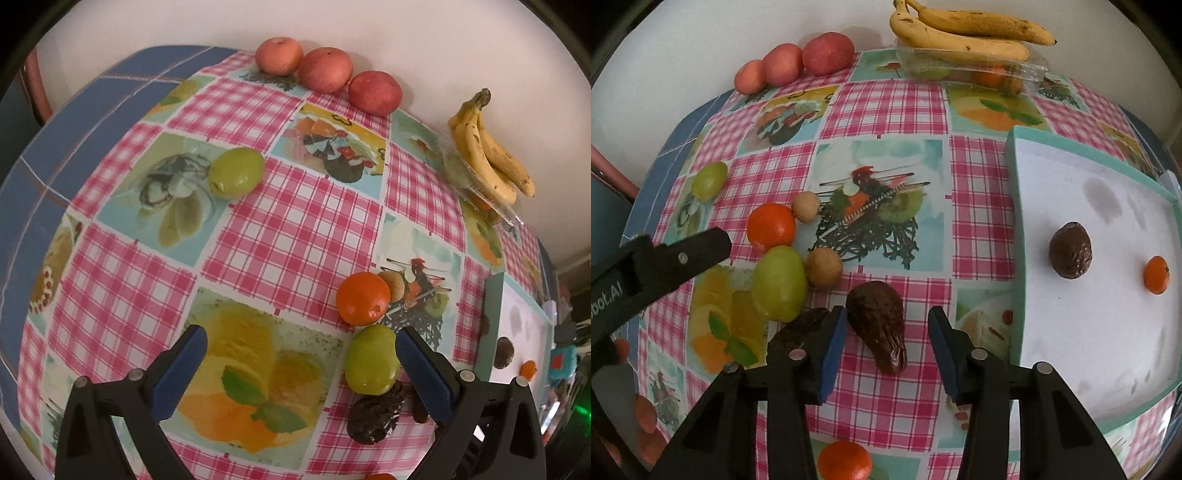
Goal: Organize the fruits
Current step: 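Grasp the dark brown elongated fruit with the right tool while the left tool grasps a green pear, then carry both fruits into the white tray and open both tools to release them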
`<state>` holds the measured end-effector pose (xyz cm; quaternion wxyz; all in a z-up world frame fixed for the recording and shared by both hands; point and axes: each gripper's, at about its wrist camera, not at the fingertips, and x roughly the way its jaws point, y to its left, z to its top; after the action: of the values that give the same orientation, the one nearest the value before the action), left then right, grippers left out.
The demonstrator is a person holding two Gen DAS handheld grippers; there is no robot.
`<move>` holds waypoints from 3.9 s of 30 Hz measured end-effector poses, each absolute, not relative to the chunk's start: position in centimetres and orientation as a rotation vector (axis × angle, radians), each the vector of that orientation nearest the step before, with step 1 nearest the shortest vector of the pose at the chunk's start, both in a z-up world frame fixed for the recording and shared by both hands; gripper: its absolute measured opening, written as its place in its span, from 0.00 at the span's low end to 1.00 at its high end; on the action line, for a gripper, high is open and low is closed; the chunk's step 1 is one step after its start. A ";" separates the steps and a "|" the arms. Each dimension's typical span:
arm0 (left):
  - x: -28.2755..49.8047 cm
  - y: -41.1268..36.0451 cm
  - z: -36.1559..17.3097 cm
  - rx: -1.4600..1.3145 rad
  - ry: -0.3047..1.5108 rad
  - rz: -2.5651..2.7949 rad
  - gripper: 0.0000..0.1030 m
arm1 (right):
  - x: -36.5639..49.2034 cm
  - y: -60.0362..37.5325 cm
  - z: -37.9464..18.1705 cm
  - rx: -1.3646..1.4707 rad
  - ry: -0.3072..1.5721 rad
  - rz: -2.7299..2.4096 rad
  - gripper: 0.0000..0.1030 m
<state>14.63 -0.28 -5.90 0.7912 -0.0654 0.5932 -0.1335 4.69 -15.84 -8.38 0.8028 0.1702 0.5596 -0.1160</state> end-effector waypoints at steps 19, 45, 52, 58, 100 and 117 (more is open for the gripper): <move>13.7 -3.1 -6.9 -0.145 1.317 -0.381 0.79 | 3.3 -17.5 -8.3 0.364 1.199 -0.296 0.32; 13.3 -3.5 -4.6 -0.190 1.294 -0.396 0.40 | 2.7 -17.8 -7.9 0.377 1.188 -0.296 0.31; 13.1 -3.4 -2.0 -0.199 1.240 -0.414 0.40 | 2.1 -17.8 -5.1 0.374 1.113 -0.288 0.31; 12.6 -4.6 -1.6 -0.190 1.246 -0.451 0.40 | 1.5 -18.6 -2.9 0.368 1.071 -0.322 0.31; 0.3 -20.9 -6.5 0.162 1.377 -0.796 0.40 | -10.3 -36.1 -5.3 0.570 1.144 -0.748 0.31; 0.6 -20.9 -6.7 0.158 1.374 -0.789 0.40 | -10.1 -36.2 -7.1 0.582 1.181 -0.738 0.32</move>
<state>0.57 -20.91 -6.74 0.6995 0.0708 0.6166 -0.3543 -10.15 -36.18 -7.06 0.7284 0.2643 0.5361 -0.3349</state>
